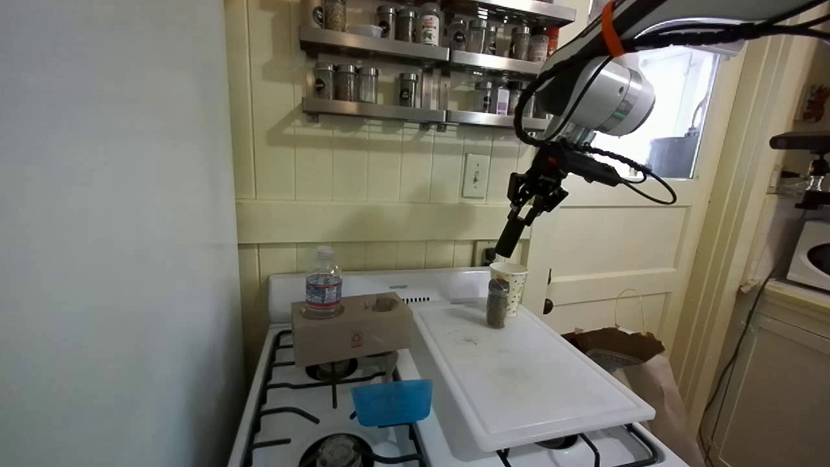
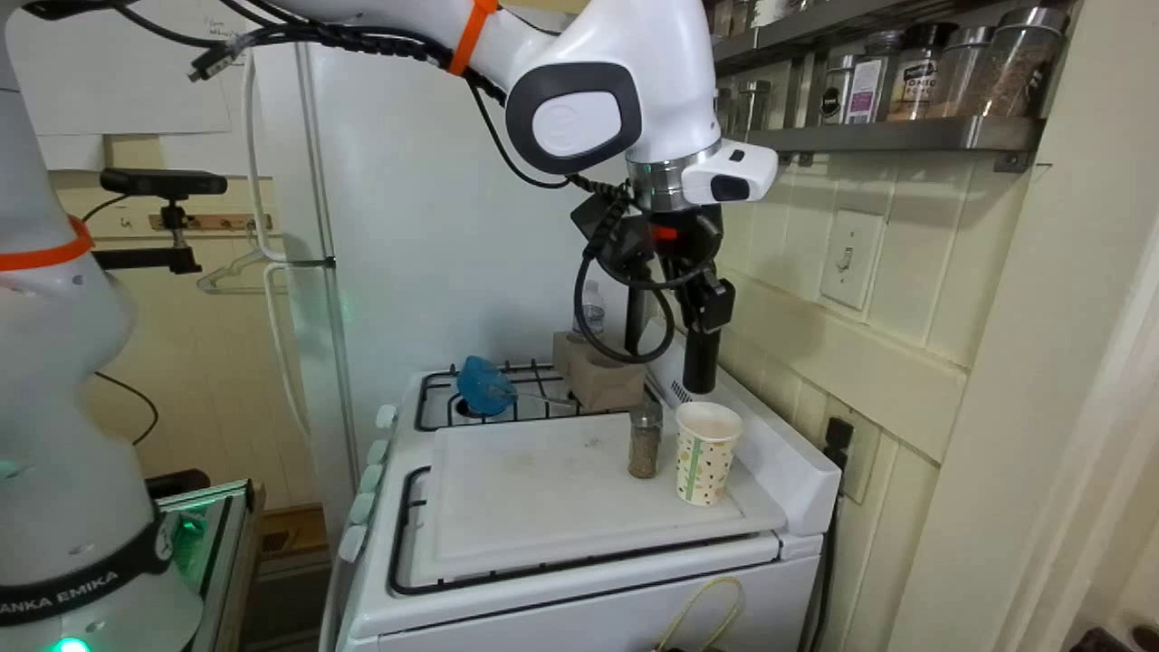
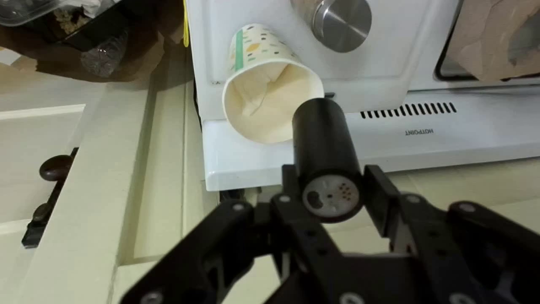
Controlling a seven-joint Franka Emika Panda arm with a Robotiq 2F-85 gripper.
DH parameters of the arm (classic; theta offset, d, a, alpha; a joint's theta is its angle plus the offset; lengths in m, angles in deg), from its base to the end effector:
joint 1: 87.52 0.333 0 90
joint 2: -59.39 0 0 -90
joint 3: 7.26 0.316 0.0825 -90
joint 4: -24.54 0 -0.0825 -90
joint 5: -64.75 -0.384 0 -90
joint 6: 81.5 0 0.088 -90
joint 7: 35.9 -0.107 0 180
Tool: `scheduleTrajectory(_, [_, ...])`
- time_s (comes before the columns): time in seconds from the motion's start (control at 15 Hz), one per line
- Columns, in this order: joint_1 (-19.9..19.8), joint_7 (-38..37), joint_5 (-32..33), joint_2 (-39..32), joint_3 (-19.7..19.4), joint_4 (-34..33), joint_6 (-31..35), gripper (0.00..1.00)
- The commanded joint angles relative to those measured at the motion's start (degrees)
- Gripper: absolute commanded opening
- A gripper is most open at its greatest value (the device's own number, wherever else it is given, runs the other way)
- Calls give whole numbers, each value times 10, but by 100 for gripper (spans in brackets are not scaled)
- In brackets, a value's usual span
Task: Pick up the black object and put it in the cup
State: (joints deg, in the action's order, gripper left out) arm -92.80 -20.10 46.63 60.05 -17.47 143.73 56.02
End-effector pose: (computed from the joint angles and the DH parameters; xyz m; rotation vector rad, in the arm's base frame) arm 0.5536 -0.1513 0.4667 -2.9197 0.2833 -0.5707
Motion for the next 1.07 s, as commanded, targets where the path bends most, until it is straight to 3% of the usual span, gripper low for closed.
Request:
scheduleTrajectory(0.0, [-11,-11,18,-38,9,-44,-50,17])
scheduleTrajectory(0.6, [-15,-37,98,-75,18,-84,-89,17])
scheduleTrajectory(1.0, [-12,-52,145,-89,20,-78,-61,17])
